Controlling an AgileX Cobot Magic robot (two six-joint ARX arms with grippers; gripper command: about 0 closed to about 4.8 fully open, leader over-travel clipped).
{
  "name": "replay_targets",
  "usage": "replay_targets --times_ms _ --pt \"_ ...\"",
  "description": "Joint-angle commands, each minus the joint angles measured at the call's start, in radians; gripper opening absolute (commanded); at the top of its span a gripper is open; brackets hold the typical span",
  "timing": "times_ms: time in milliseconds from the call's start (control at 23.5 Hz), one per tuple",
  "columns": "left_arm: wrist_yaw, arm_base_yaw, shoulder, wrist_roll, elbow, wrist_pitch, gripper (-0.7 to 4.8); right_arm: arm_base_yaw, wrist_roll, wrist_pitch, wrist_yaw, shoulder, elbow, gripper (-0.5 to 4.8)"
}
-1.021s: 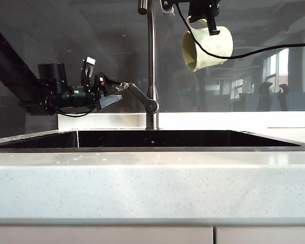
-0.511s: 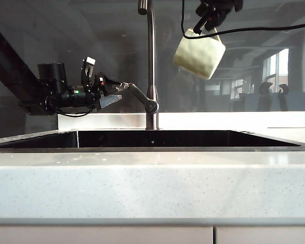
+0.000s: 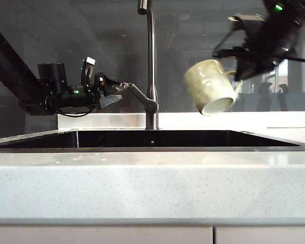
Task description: Pick up the mug next to the sink, go to the faucet to get some water, pour the water into the sink, and finally put the mug back to its place.
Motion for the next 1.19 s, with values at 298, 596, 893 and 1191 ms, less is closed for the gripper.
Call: replay_targets --times_ms 298,596,893,1191 --pt "-0.002 0.002 -0.006 0.001 0.005 0.011 4.26 -0.226 0.12 0.879 -0.043 -0.095 -0.525 -0.05" --pt "-0.002 0.002 -0.006 0.001 0.005 0.011 4.26 -0.357 0.117 0.914 -0.044 -0.083 -0.584 -0.05" --pt "-0.003 0.002 -0.006 0.001 0.005 0.011 4.26 -0.387 0.107 1.048 -0.115 0.023 -0.584 -0.05" --pt "-0.003 0.002 -0.006 0.001 0.005 0.011 4.26 -0.386 0.108 1.132 -0.116 0.1 -0.584 -0.05"
